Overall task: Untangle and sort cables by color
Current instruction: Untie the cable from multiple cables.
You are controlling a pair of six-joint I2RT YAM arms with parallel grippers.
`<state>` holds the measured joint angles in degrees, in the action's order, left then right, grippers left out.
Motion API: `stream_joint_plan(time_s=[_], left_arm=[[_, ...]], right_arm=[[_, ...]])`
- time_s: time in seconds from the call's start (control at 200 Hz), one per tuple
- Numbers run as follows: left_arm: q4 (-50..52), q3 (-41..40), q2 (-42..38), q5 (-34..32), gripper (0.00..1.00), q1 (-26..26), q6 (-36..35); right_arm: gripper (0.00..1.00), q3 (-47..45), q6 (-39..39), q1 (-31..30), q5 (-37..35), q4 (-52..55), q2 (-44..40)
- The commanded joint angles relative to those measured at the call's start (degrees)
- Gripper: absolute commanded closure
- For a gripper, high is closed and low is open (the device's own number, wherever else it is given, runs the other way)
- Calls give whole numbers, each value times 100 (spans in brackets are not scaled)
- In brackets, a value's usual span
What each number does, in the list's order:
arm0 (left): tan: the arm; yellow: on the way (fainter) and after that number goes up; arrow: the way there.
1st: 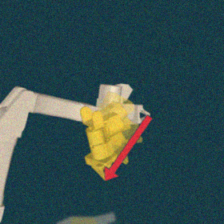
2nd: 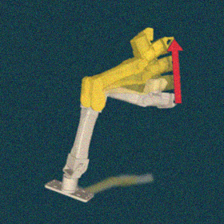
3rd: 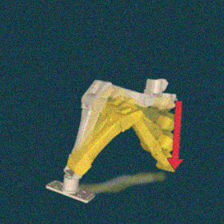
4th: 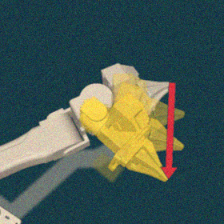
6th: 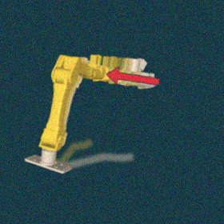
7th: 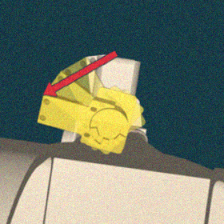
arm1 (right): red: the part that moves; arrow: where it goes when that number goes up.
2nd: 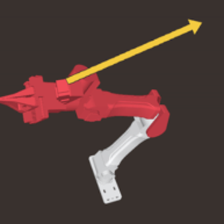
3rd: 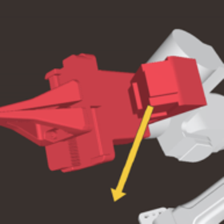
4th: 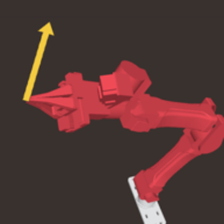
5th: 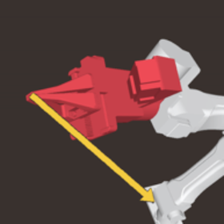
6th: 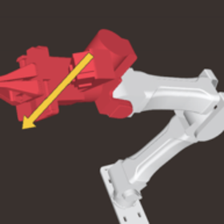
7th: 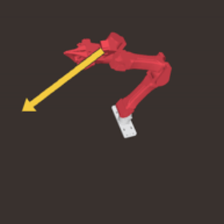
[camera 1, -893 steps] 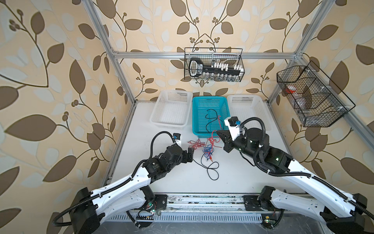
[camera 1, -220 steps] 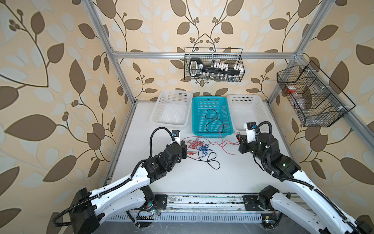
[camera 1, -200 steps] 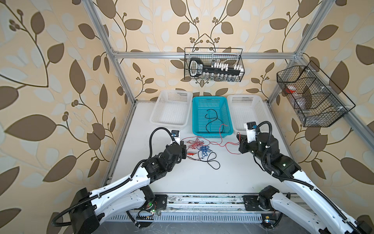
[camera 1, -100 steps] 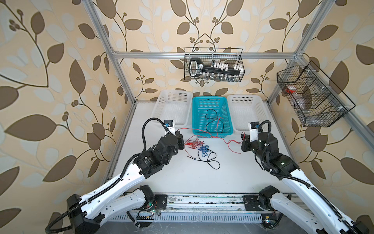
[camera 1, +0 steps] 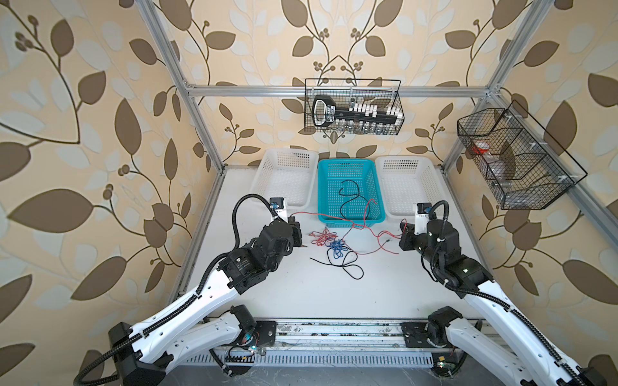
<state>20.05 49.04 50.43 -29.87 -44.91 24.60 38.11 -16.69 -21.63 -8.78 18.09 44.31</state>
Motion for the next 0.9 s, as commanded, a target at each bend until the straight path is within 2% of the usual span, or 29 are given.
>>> stream_joint_plan(time_s=[0.0, 0.365, 0.47, 0.705, 0.815, 0.895], left_arm=[[-272, 119, 41, 84, 100, 52, 100], [-95, 1475, 462, 588, 100, 52, -232], [-211, 1769, 613, 919, 100, 51, -248], [-860, 1940, 940, 1964, 100, 52, -221], [-911, 2118, 1126, 2214, 100, 52, -241], [-907, 2266, 1218, 2290, 100, 52, -280]], right_arm=[[100, 63, 7, -138, 1, -95, 85], [100, -165, -107, -210, -80, -340, 346], [100, -194, -90, -287, -125, -374, 448], [100, 4, 79, -923, -573, -446, 720], [100, 178, 239, -1398, -934, -463, 916], [100, 257, 246, -1513, -1064, -449, 1100]])
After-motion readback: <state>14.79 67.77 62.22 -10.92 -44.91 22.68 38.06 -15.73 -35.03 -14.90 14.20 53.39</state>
